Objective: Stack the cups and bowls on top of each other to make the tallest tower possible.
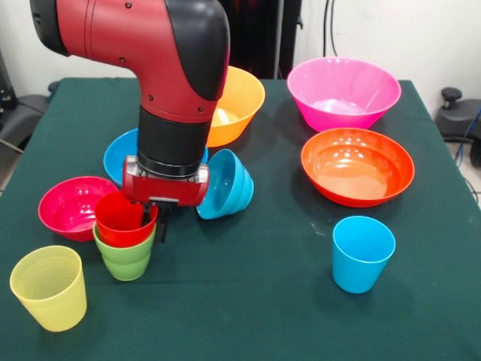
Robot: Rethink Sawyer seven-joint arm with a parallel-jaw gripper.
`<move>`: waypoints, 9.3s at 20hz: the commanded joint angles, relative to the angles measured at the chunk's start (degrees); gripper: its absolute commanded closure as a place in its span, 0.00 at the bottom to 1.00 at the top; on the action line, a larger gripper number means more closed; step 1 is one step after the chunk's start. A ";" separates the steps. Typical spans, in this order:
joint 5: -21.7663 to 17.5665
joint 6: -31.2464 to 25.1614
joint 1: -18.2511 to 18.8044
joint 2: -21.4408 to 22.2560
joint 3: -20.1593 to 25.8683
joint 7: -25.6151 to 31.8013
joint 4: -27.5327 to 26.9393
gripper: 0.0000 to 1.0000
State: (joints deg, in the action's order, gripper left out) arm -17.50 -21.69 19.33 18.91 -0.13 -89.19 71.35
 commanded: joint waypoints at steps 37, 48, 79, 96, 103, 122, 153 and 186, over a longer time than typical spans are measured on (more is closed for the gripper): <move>12.73 -2.59 -13.57 -4.92 -1.02 -18.12 4.94 1.00; 10.58 -1.09 -15.11 -6.09 -3.44 -18.60 3.07 1.00; 11.46 -3.87 -14.59 -4.64 -2.62 -15.47 1.48 0.00; 13.00 -19.66 -14.84 0.42 -2.01 -12.33 -4.20 0.00; 12.94 -22.49 -14.47 1.67 -1.23 -12.28 -5.73 0.00; 16.48 -26.99 -14.74 -0.54 1.12 -12.88 -13.81 0.00; 21.43 -16.89 -16.94 -4.82 3.44 -15.63 -5.41 0.00; 20.59 -13.10 -14.97 -7.53 6.76 -11.84 -1.96 1.00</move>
State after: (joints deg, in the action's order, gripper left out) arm 4.28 -37.84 3.54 13.29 -1.10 -99.79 64.14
